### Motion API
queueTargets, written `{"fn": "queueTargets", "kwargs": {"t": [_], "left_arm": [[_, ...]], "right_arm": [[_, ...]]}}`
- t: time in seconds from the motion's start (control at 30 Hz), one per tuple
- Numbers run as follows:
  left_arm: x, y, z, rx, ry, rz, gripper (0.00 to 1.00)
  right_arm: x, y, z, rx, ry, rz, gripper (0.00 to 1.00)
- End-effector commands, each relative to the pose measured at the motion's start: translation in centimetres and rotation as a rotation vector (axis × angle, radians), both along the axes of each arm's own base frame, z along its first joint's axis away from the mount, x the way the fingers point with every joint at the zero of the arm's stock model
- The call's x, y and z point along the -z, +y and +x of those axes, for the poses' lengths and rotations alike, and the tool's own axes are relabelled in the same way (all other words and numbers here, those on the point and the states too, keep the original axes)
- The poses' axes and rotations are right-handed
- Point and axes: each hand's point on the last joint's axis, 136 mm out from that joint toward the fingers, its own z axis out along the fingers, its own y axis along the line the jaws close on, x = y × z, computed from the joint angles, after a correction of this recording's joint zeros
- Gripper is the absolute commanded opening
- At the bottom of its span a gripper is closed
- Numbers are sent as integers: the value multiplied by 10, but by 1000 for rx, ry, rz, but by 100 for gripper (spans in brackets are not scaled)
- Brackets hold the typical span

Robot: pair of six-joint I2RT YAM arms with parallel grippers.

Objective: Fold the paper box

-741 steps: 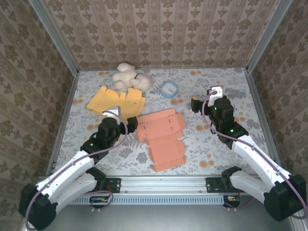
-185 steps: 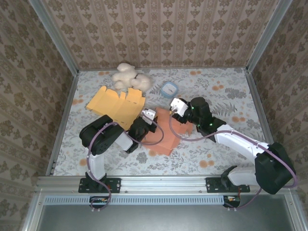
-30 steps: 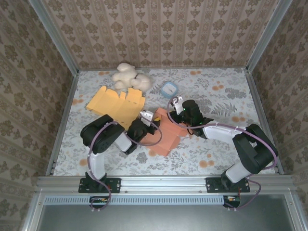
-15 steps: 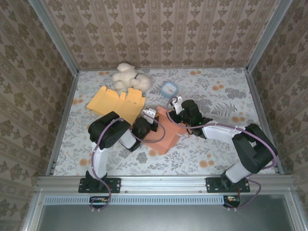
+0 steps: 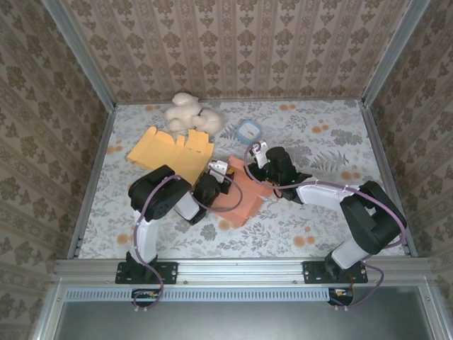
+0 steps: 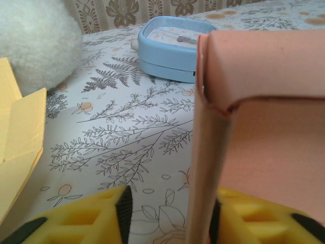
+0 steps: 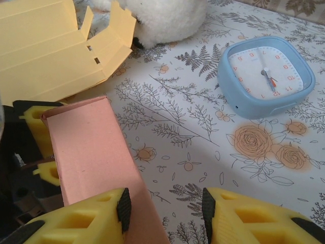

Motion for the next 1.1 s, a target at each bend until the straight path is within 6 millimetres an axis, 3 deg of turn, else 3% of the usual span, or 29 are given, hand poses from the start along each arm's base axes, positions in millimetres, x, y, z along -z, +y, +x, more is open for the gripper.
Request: {"fn": "queueTargets", "kwargs": {"t": [0.0, 0.27, 0.4, 0.53, 0.63, 0.9, 1.07], "left_arm": [[-19, 2, -5, 16, -12, -39, 49], [-30, -1, -22, 75, -17, -55, 57], [-34, -2, -16, 58, -46, -37, 55], [-43, -16, -8, 88, -87, -30, 52], [-42, -22, 2, 71, -108, -11, 44], [-26, -19, 18, -34, -112, 37, 11], [-26, -7, 21, -171, -158, 122, 5]], "right_arm": [[45, -10, -18, 8, 142, -95, 45], [46, -9, -18, 6, 144, -98, 45], [46, -7, -19, 1, 142, -100, 45], [45, -5, -19, -7, 139, -100, 45], [45, -4, -20, -8, 138, -98, 45], [50, -1, -20, -8, 149, -90, 44], [49, 4, -22, -17, 149, -74, 42]]}}
